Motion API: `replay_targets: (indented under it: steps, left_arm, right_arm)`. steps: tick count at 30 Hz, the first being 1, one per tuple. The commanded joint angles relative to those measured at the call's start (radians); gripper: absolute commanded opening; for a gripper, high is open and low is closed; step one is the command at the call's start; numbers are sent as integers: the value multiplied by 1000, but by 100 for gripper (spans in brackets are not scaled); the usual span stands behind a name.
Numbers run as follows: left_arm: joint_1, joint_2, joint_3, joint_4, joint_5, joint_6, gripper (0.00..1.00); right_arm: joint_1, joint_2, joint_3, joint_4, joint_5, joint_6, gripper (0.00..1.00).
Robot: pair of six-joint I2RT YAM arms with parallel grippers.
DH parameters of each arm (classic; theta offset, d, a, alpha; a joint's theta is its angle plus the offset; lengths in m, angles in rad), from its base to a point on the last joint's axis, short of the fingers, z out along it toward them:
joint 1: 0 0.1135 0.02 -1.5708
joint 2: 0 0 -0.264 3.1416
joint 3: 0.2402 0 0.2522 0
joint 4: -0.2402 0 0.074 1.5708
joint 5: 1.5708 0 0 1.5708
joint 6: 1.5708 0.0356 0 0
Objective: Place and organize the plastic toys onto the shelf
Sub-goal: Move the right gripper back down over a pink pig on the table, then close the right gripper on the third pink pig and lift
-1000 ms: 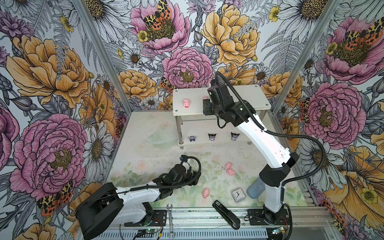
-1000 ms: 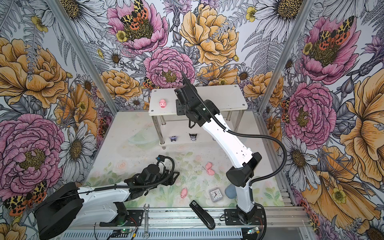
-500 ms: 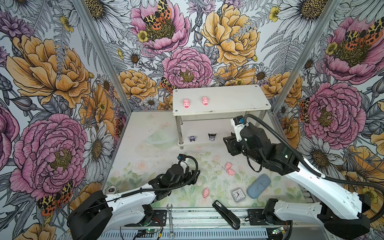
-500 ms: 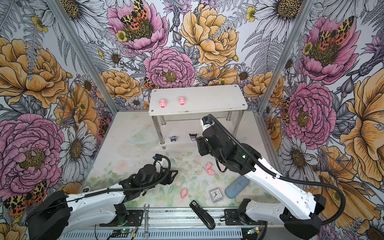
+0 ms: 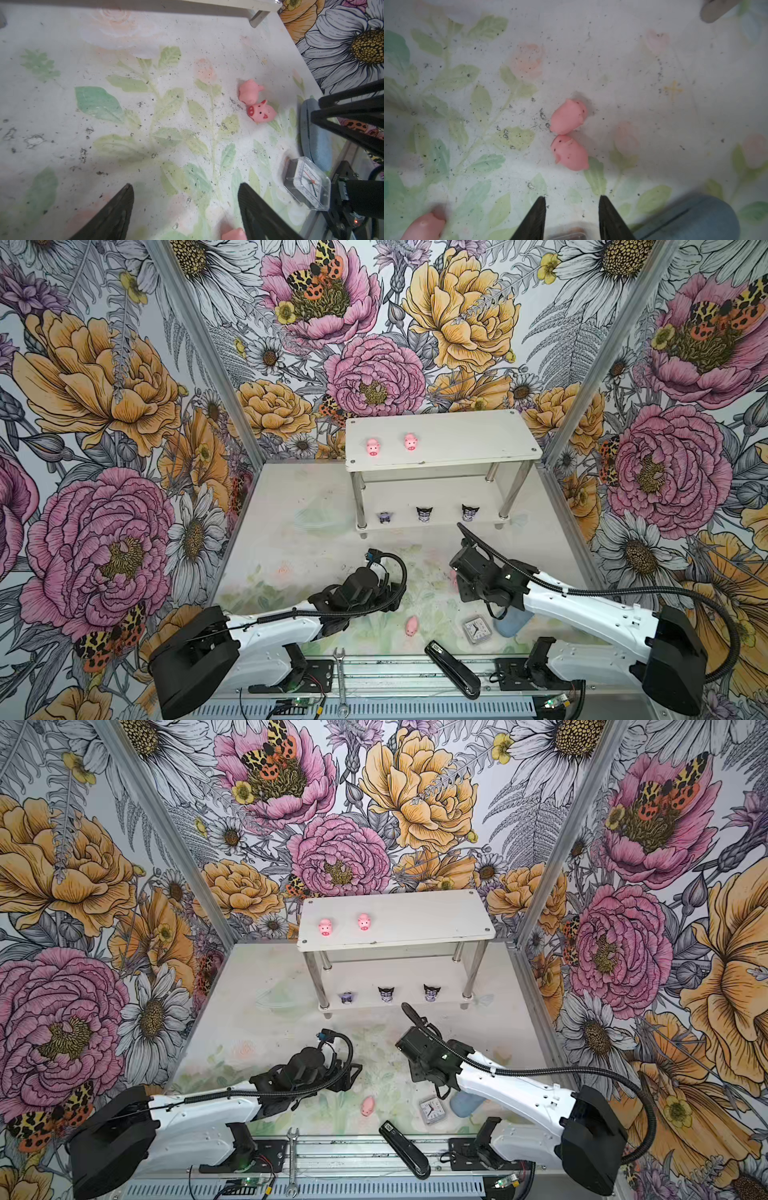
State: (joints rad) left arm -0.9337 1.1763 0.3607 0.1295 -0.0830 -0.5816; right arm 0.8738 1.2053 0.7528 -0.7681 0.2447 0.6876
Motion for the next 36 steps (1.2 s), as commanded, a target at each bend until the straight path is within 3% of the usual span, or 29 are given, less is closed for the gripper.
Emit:
replay_targets:
  steps: [1,5,10,16,23,26,36]
  left_arm:
    - [-5,11,21,29,-29,-24,80]
    - [6,-24,21,-24,-96,-36,80]
    - [76,-99,8,-94,-118,-44,81]
    - [166,-183,-37,-100,-53,-48,81]
    - [193,-252,-87,-108,-44,-58,83]
    - [201,-262,-96,-110,-40,-58,83]
    - [208,-251,-98,-93,-34,-50,84]
  right_arm:
    - [73,51,9,199,-145,-11,46]
    - [204,135,66,215,-131,-3,57]
    - [354,242,120,256,-157,5,61]
    - [404,351,152,269,-184,58,64]
    - [403,374,131,277,-175,141,68]
    - [404,375,118,277,-156,171,67]
    - [401,414,113,277,-147,203,48]
